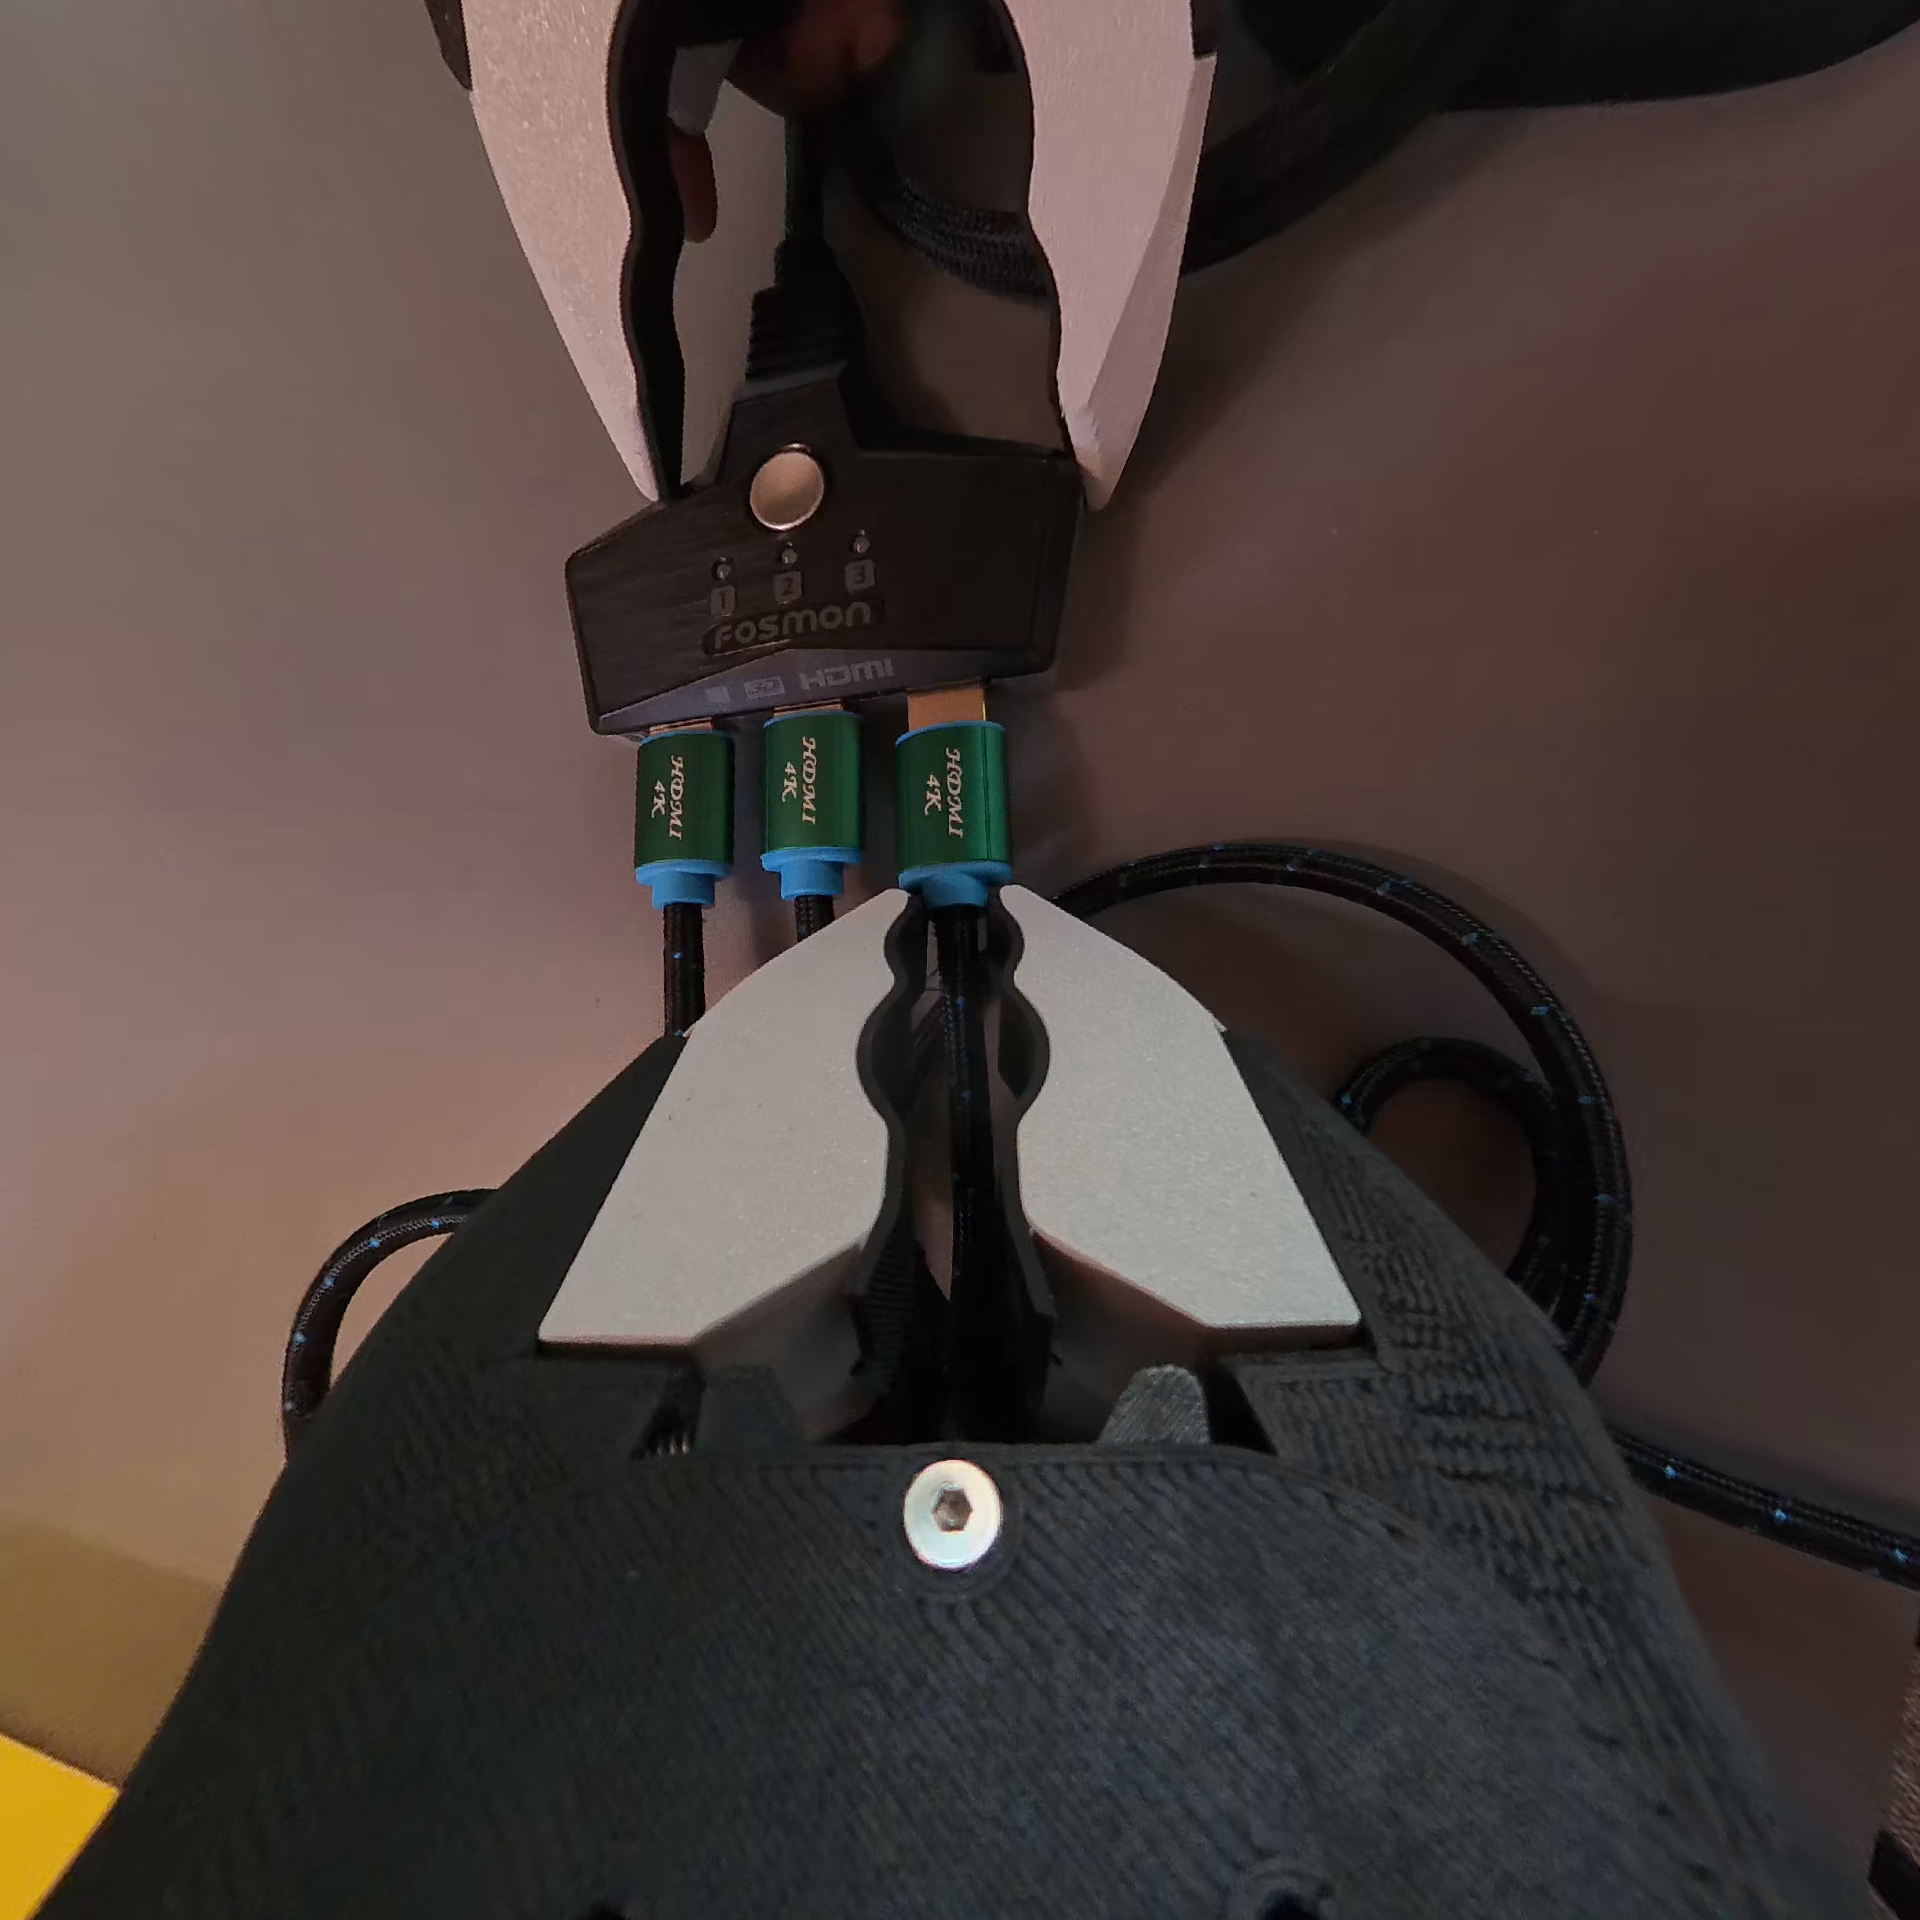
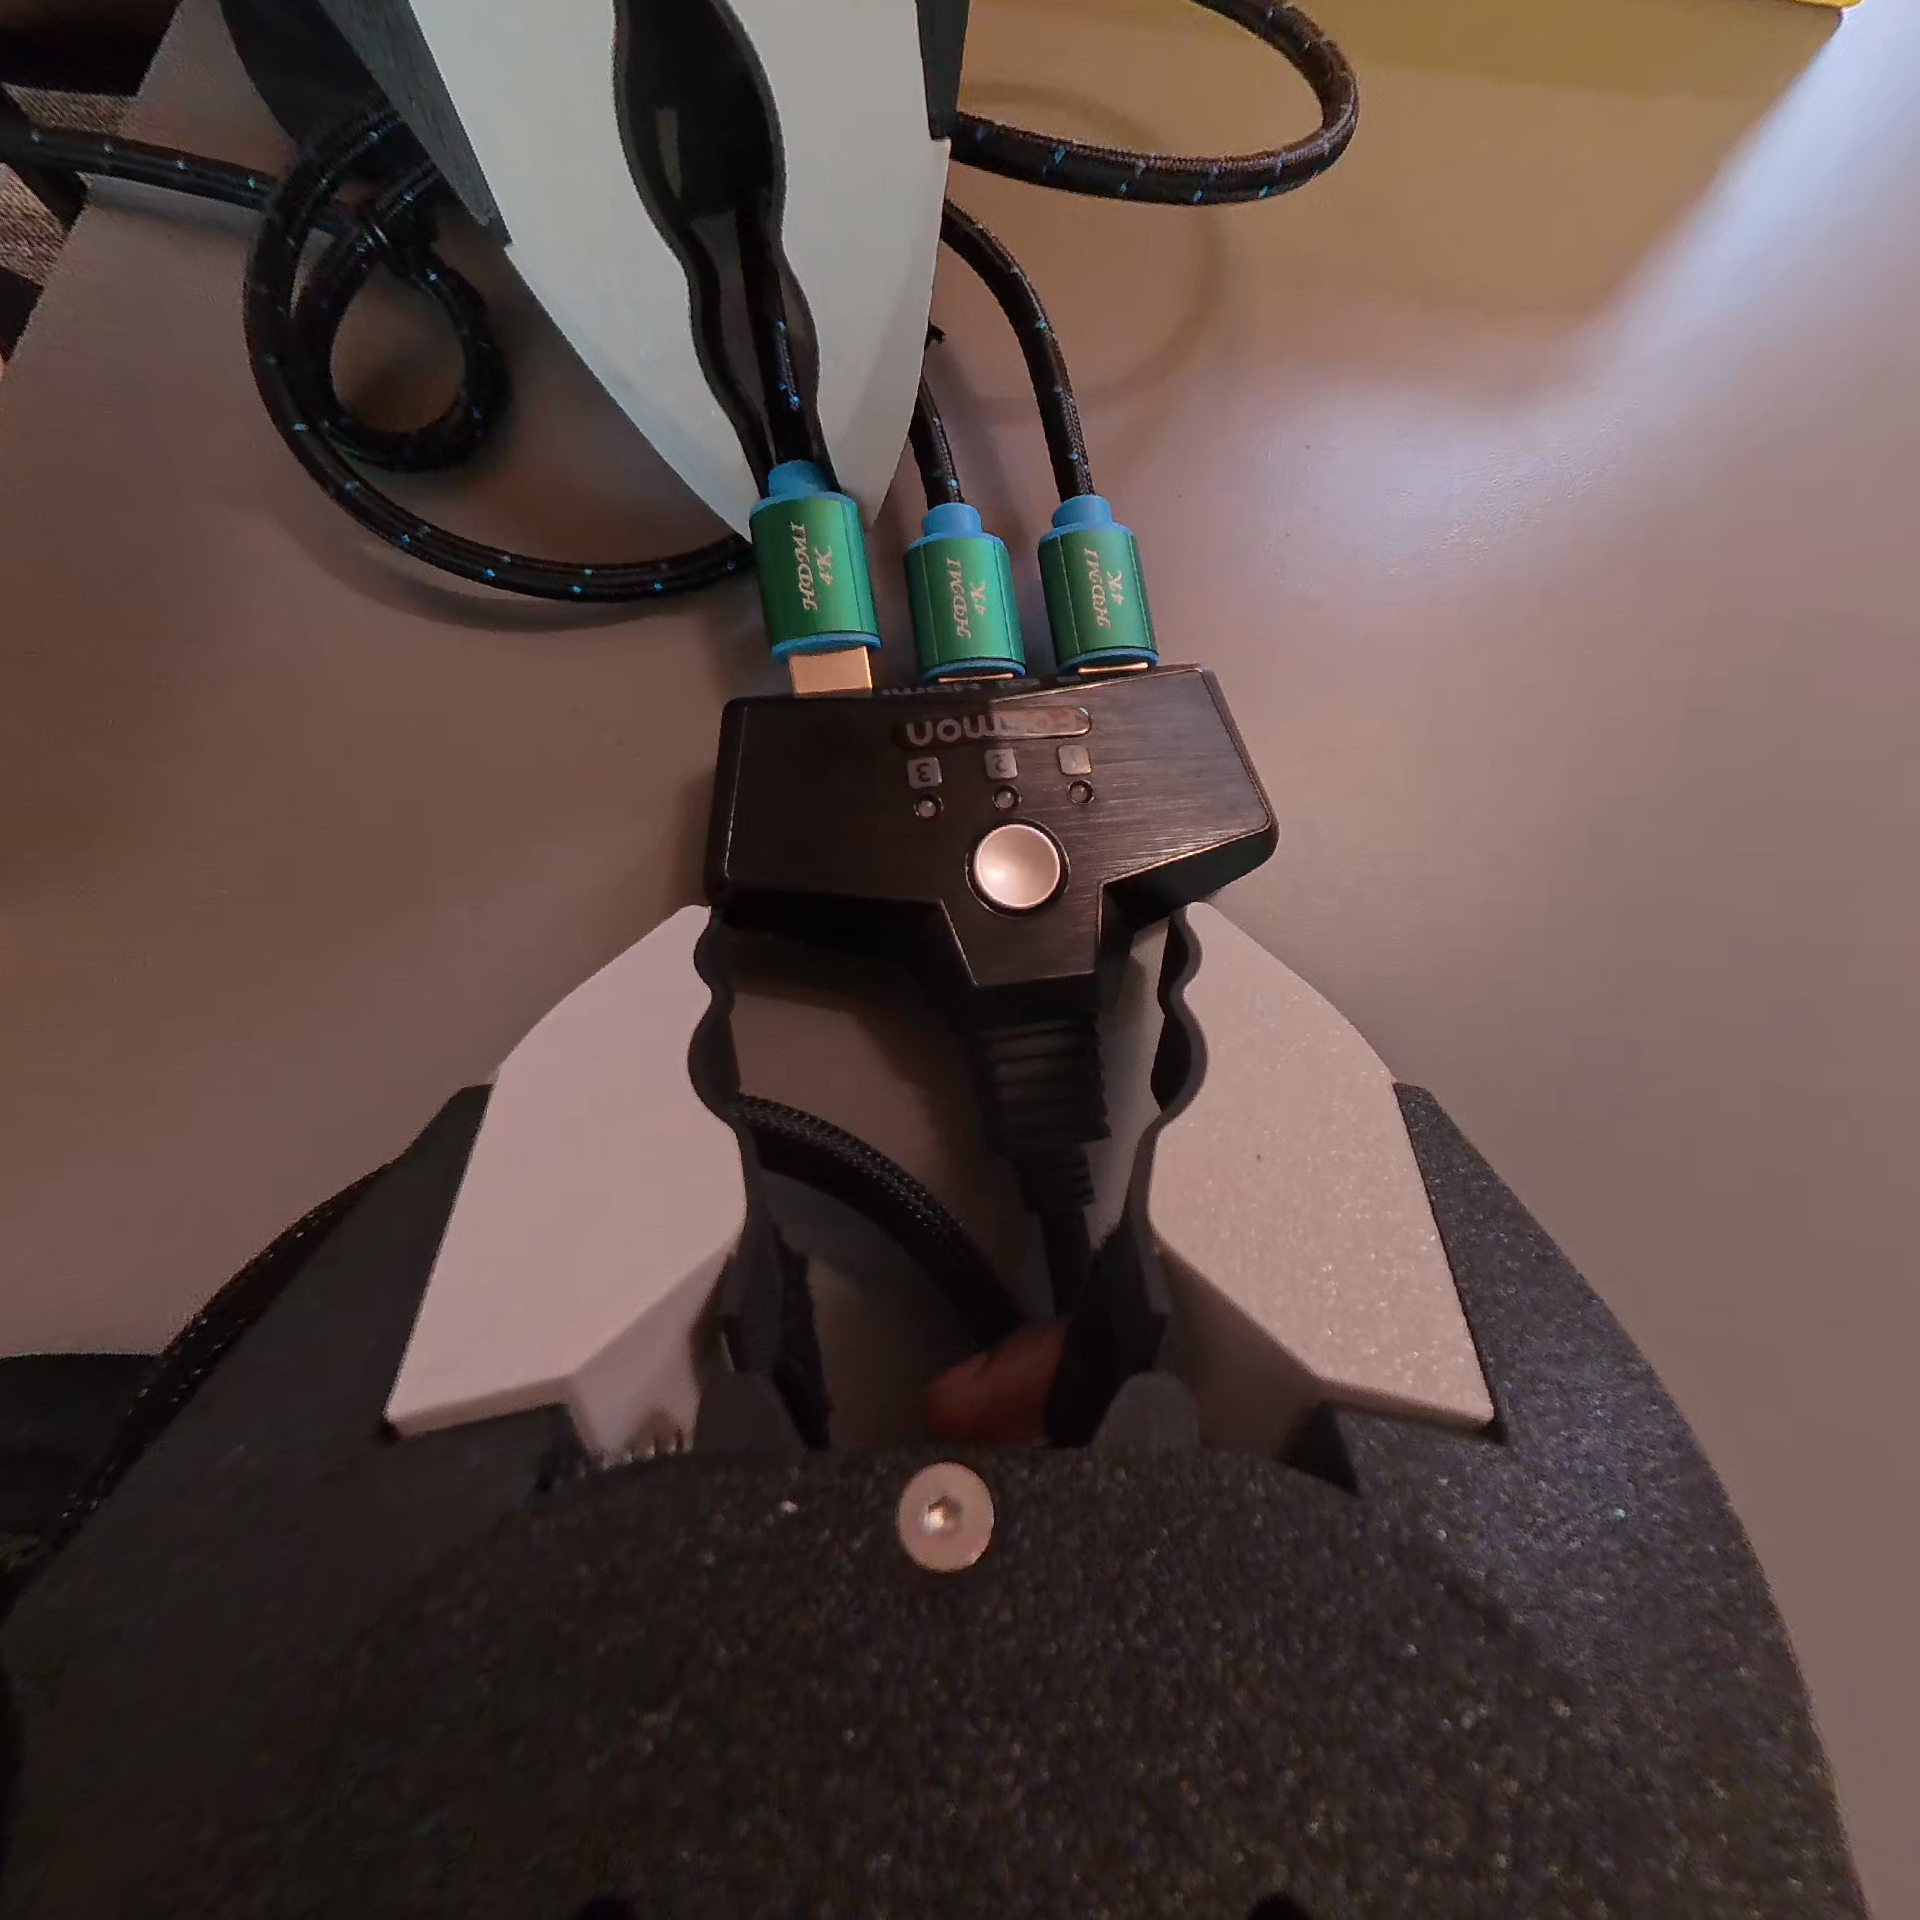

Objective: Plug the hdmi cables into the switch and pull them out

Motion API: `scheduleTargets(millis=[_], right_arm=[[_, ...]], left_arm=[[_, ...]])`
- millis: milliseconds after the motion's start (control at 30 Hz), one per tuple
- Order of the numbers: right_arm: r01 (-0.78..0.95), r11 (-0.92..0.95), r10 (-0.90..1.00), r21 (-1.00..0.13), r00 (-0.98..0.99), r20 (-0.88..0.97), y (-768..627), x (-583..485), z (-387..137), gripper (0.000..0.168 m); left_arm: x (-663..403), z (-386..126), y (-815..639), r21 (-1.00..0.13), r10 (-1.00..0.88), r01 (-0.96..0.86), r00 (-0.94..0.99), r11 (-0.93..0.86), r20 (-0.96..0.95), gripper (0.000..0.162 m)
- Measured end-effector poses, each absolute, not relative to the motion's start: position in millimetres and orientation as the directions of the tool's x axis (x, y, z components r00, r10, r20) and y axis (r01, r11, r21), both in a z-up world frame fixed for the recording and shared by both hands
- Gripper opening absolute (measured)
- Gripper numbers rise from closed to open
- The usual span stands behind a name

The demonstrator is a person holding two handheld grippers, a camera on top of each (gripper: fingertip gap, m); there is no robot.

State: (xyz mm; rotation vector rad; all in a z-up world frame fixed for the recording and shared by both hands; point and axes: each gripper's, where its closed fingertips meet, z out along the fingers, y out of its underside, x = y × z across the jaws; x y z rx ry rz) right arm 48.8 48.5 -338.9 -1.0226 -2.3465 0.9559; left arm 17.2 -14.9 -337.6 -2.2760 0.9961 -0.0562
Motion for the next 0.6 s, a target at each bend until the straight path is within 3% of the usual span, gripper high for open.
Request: scheduleTargets(millis=[600], right_arm=[[0.485,0.484,0.768,-0.729,-0.635,0.087,50.0,45.4,-339.5,0.081]], left_arm=[[16.7,-341.8,-8.1,-0.541,-0.640,-0.643,0.733,-0.542,-0.231,0.011]])
